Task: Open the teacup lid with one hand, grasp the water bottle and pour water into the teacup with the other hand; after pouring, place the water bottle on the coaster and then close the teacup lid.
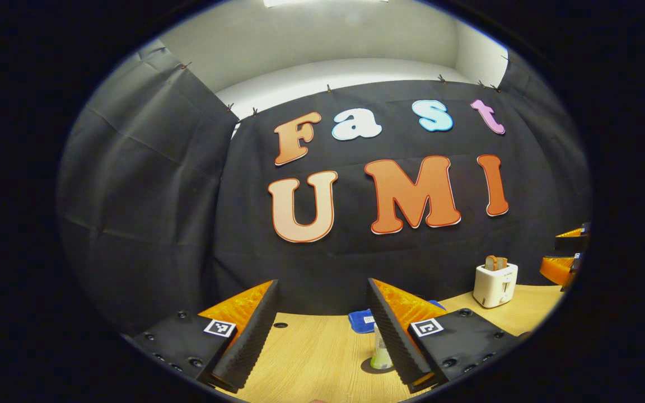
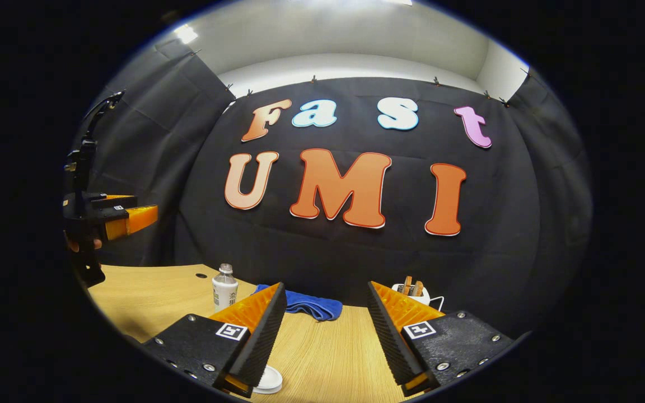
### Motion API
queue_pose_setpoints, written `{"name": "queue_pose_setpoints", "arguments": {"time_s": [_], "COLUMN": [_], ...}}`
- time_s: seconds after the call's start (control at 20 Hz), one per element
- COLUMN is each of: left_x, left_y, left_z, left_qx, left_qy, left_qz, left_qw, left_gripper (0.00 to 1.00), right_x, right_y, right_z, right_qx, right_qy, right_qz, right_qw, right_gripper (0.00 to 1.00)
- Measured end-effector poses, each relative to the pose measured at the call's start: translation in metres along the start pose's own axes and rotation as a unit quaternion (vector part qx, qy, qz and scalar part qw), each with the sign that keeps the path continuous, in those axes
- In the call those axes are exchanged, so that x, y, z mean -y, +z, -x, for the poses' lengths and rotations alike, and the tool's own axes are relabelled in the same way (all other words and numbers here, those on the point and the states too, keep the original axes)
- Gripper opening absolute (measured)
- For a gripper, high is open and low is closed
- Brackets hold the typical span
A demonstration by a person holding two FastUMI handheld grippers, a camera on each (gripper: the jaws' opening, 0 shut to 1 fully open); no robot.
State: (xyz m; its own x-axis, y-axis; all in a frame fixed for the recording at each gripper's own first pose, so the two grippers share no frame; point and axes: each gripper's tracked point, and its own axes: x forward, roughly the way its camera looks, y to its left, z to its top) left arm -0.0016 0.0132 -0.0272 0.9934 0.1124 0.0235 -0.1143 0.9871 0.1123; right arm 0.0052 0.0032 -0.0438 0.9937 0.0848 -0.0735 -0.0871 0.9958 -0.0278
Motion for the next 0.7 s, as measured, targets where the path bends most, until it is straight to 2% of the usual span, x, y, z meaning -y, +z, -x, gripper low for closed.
{"name": "queue_pose_setpoints", "arguments": {"time_s": [0.25, 0.35, 0.4, 0.7], "left_x": [-0.009, -0.008, -0.007, -0.005], "left_y": [0.002, 0.002, 0.003, 0.003], "left_z": [0.003, 0.005, 0.006, 0.008], "left_qx": [0.005, 0.006, 0.006, 0.009], "left_qy": [0.007, 0.002, -0.003, -0.021], "left_qz": [-0.004, -0.003, -0.003, -0.001], "left_qw": [1.0, 1.0, 1.0, 1.0], "left_gripper": [0.98, 0.97, 0.97, 0.96], "right_x": [-0.006, -0.01, -0.011, -0.023], "right_y": [0.003, 0.004, 0.005, 0.001], "right_z": [0.001, 0.001, 0.001, -0.002], "right_qx": [0.004, 0.004, 0.003, -0.003], "right_qy": [0.004, 0.005, 0.005, 0.009], "right_qz": [-0.004, -0.002, -0.001, -0.005], "right_qw": [1.0, 1.0, 1.0, 1.0], "right_gripper": [0.86, 0.89, 0.86, 0.86]}}
